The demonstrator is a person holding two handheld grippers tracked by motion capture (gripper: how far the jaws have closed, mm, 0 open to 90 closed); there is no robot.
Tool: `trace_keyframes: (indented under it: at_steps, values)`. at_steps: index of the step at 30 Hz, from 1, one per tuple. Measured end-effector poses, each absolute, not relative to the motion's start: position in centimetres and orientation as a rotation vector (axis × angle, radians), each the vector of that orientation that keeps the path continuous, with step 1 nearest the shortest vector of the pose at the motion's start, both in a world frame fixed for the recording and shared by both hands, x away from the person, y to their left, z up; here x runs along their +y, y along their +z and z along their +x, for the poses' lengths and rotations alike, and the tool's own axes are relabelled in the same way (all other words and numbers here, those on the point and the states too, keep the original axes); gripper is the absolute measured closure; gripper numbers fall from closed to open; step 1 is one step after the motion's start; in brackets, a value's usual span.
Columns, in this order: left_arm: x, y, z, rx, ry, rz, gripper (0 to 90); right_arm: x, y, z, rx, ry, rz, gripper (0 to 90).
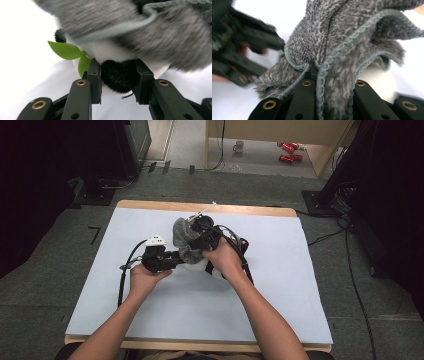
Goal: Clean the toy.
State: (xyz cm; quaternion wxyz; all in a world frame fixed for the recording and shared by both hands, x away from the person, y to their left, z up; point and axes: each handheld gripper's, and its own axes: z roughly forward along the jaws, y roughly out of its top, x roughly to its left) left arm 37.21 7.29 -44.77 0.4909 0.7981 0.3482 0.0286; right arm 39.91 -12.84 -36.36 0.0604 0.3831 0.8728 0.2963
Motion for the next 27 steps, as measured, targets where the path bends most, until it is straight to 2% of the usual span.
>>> trace_keyframes:
  at_steps: [18, 27]
  values:
    - [7.5, -44.8, 37.5, 0.858, 0.06, 1.916, 65.6, -18.5, -35.8, 40.2, 2.555, 0.883, 1.318, 81.2]
    - [7.4, -44.5, 37.2, 0.858, 0.07, 1.902, 65.9, -17.7, -33.6, 40.1, 2.553, 0.995, 1.317, 81.3]
